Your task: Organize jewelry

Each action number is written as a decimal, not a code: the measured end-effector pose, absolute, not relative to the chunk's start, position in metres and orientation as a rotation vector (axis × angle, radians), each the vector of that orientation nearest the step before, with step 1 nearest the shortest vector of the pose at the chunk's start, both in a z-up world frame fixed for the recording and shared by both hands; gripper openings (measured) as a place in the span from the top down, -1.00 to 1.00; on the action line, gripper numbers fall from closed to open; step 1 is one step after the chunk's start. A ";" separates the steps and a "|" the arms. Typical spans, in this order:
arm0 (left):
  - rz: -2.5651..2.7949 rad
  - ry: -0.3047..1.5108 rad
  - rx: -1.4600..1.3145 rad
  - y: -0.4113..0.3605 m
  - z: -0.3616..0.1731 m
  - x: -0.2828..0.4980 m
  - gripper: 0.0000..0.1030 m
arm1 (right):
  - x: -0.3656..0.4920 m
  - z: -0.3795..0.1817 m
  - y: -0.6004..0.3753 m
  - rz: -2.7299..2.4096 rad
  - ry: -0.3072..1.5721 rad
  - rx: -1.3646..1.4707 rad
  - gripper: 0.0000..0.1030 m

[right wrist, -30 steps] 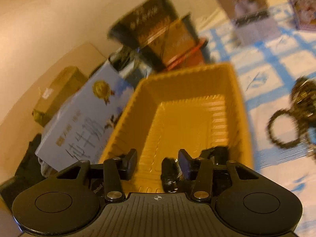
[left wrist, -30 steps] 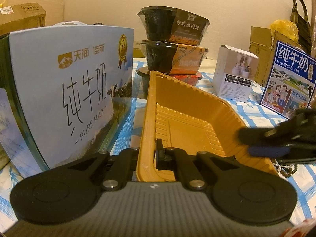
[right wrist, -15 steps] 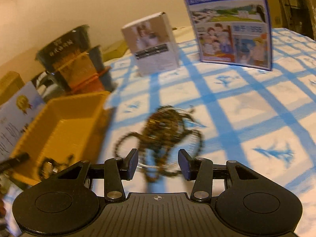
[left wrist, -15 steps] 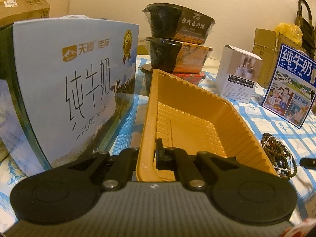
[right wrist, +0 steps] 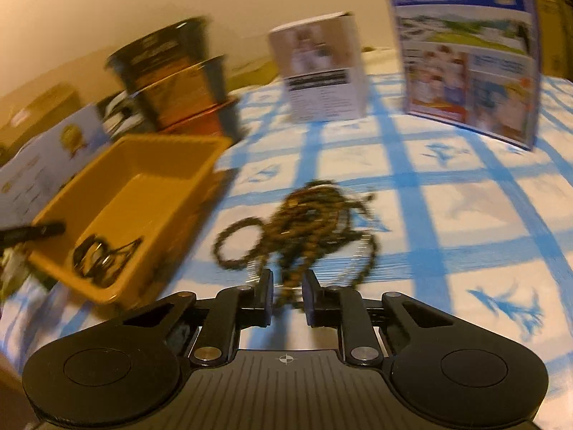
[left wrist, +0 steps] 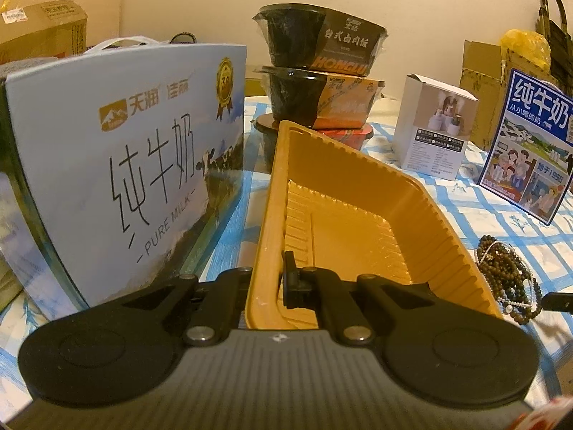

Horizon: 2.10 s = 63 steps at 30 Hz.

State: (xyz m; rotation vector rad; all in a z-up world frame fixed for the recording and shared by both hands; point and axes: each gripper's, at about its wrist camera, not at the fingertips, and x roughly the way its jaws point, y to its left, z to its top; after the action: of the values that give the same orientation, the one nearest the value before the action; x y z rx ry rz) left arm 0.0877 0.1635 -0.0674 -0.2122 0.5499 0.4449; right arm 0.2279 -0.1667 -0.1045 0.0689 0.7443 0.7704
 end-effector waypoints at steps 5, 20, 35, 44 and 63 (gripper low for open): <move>0.429 0.564 -0.206 0.165 -0.067 0.088 0.92 | 0.215 -0.102 -0.140 0.784 0.770 0.043 0.64; 0.403 0.551 -0.235 0.173 -0.077 0.082 0.93 | 0.223 -0.114 -0.115 0.615 0.757 -0.082 0.63; 0.402 0.551 -0.236 0.174 -0.077 0.082 0.93 | 0.230 -0.119 -0.103 0.622 0.727 -0.180 0.60; 0.403 0.551 -0.236 0.173 -0.077 0.082 0.93 | 0.234 -0.119 -0.106 0.627 0.752 -0.131 0.60; 0.405 0.554 -0.239 0.174 -0.077 0.083 0.93 | 0.239 -0.123 -0.105 0.639 0.774 -0.113 0.60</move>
State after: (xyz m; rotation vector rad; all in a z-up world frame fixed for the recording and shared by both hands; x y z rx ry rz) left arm 0.0832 0.1740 -0.0773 -0.2386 0.5538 0.4045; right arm 0.2387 -0.1054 -0.1232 -0.1132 0.7743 0.6389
